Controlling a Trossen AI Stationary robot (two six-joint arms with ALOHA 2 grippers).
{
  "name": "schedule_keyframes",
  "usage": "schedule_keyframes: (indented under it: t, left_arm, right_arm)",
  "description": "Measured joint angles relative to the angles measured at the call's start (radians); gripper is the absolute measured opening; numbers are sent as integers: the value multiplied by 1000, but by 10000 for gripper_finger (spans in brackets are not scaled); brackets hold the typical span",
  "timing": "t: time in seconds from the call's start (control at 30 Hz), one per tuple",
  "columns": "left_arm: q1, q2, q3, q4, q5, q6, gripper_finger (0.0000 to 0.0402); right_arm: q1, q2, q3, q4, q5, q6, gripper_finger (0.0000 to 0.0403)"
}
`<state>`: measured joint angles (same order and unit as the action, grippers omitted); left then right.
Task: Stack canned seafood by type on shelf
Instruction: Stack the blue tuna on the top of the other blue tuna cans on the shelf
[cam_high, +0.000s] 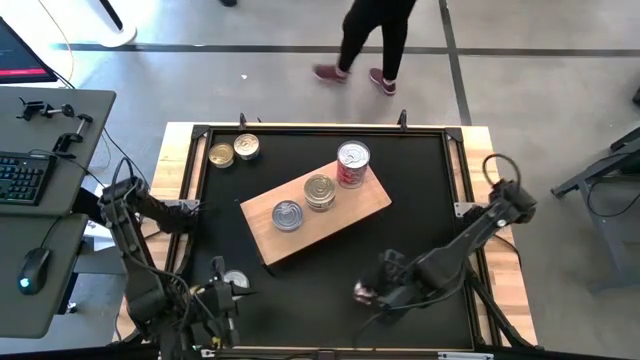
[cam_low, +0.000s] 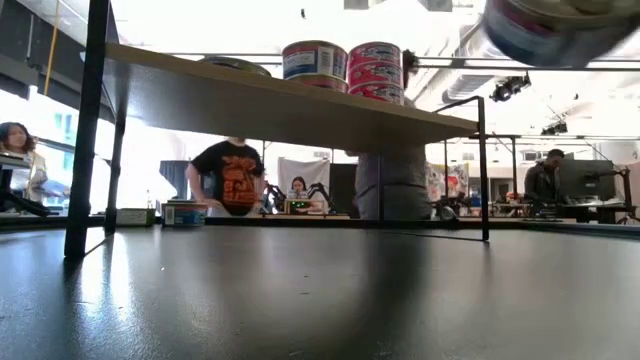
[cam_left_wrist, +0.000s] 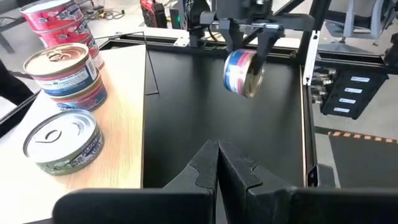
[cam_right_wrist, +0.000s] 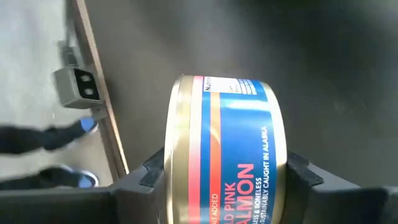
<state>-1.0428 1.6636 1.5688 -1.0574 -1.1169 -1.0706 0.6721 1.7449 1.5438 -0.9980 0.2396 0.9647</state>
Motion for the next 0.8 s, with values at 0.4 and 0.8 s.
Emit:
schedule_keyframes:
  t: [0.4, 0.8]
  left_arm:
    - [27, 8, 0, 0, -20, 5, 0]
    - [73, 8, 0, 4, -21, 34, 0]
  right_arm:
    - [54, -427, -440, 601, 400, 261, 169]
    - [-326, -380, -331, 935, 383, 77, 169]
